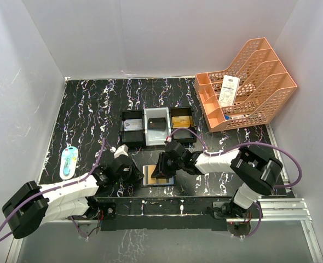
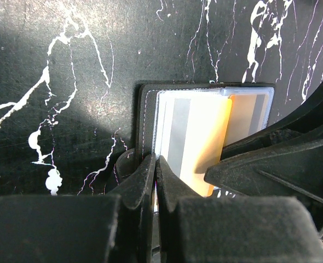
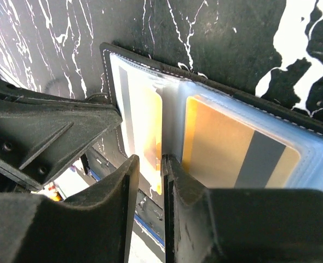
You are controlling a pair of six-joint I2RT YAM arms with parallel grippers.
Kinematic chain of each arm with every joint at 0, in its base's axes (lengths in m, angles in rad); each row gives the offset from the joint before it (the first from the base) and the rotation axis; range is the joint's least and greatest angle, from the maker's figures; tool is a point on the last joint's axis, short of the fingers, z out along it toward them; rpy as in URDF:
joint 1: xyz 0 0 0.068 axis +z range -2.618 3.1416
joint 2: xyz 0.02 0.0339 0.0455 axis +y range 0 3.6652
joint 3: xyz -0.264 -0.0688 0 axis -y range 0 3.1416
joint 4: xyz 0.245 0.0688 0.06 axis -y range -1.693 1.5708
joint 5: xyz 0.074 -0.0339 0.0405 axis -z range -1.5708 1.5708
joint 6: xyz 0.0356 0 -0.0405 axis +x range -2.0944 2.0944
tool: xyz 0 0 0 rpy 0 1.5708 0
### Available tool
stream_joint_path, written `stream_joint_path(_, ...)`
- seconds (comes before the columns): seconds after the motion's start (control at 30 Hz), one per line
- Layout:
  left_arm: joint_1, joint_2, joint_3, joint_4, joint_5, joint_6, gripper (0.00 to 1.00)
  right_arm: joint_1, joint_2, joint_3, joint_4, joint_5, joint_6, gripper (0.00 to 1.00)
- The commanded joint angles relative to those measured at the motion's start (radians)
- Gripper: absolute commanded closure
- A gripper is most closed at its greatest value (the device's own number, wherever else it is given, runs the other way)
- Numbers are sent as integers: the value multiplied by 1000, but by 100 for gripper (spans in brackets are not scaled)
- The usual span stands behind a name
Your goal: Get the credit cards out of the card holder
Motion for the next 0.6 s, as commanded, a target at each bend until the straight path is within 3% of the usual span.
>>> stream_joint_path(0.0, -9, 25, -52, -114, 15, 3, 100, 1, -42, -12, 73, -35, 5, 78)
stream_joint_path(0.3, -9, 18, -48, -131, 10, 0, 100, -10, -49, -45, 129, -71, 10, 93)
stream_joint_path(0.57, -8, 4, -55, -143, 4, 3, 100, -75, -73, -104, 224, -199, -5, 92)
